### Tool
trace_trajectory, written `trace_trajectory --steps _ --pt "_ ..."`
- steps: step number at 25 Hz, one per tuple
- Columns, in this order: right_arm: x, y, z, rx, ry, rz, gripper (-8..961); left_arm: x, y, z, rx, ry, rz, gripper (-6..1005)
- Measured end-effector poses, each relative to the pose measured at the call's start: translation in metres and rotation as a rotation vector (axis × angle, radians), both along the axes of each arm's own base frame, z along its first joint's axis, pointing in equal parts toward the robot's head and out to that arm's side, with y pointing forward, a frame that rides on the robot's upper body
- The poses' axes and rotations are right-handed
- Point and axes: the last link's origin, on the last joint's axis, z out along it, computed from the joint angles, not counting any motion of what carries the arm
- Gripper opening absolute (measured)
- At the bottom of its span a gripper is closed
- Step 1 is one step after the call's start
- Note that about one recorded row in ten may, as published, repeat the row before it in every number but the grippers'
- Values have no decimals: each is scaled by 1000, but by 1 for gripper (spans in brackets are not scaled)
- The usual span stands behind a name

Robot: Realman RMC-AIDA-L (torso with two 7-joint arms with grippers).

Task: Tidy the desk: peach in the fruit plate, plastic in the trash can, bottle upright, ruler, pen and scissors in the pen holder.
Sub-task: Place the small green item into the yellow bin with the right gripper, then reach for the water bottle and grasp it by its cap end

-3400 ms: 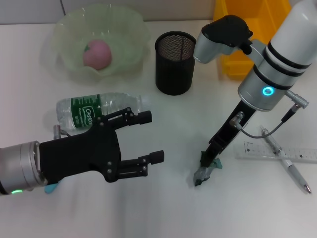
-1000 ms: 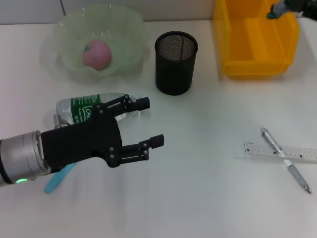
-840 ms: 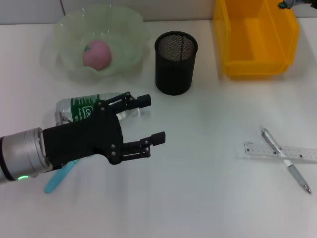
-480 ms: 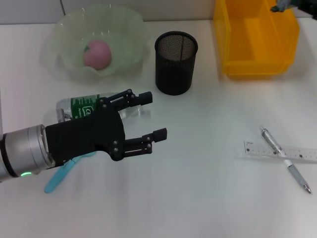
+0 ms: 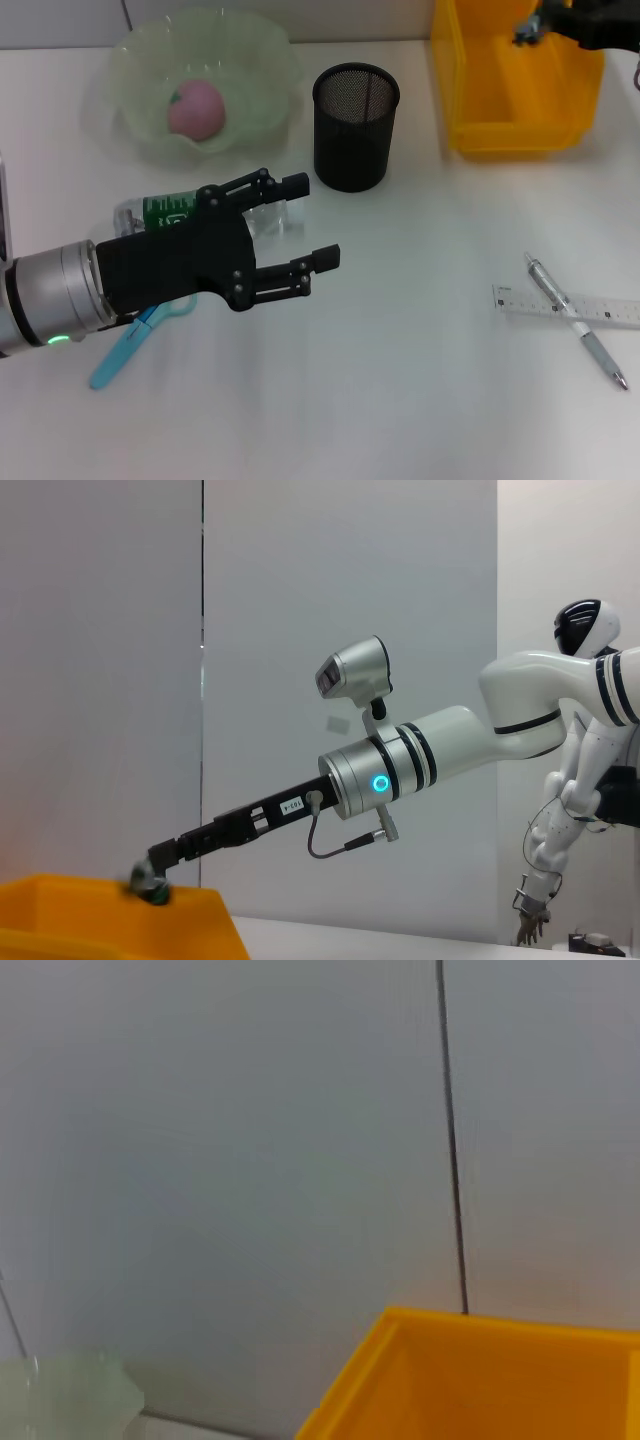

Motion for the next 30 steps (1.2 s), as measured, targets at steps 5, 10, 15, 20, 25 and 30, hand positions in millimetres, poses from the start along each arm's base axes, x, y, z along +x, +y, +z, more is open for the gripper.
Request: trace_trajectory --steps 5,10,15,20,25,30 --pt "2 0 -2 8 -3 -12 465 1 1 0 1 0 -4 733" --pt "4 -7 -2 9 31 -17 695 2 1 1 0 -4 -9 731" --pt "-3 -35 6 -37 221 65 709 2 1 1 3 -12 -4 730" --pt "-3 -81 16 -71 380 223 709 0 -1 3 9 -23 8 729" --pt "5 -125 18 -167 426 331 709 0 -2 3 5 -26 5 727" --pt "13 -163 16 -212 418 453 710 1 -4 1 -6 -36 3 726"
